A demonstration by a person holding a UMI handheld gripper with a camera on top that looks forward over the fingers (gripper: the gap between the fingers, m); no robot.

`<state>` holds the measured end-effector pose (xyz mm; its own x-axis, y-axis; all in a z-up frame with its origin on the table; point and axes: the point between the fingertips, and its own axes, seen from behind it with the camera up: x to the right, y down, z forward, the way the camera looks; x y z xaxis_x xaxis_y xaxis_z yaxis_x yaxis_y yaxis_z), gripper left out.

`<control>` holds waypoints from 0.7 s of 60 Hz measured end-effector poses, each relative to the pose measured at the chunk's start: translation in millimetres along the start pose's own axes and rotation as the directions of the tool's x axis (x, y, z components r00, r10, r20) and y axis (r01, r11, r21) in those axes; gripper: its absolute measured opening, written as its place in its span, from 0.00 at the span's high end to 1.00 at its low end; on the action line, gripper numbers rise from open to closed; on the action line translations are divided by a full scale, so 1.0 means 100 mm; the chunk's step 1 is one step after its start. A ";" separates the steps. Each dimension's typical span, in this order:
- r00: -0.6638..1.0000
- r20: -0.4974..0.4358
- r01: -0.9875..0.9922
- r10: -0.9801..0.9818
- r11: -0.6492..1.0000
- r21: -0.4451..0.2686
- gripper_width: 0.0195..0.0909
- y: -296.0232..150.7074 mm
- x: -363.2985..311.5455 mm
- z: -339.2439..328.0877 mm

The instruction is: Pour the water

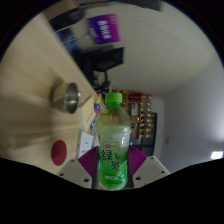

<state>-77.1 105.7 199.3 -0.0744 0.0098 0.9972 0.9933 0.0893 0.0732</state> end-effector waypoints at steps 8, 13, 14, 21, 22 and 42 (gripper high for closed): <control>0.943 0.010 0.332 -0.332 0.943 0.004 0.70 -0.19 -0.13 0.14; 0.872 -0.018 0.489 -0.489 0.872 0.005 0.70 -0.25 0.02 0.35; 0.858 -0.021 0.513 -0.512 0.859 0.006 0.70 -0.27 0.02 0.36; 0.765 -0.037 0.644 -0.643 0.765 0.025 0.70 -0.17 0.19 0.45; 0.754 -0.039 0.657 -0.656 0.754 0.026 0.70 -0.16 0.20 0.44; 0.844 -0.078 0.534 -0.531 0.845 0.026 0.70 -0.15 0.40 0.48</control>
<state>-99.3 152.9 237.0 -0.5836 -0.1167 0.8036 0.7971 0.1065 0.5944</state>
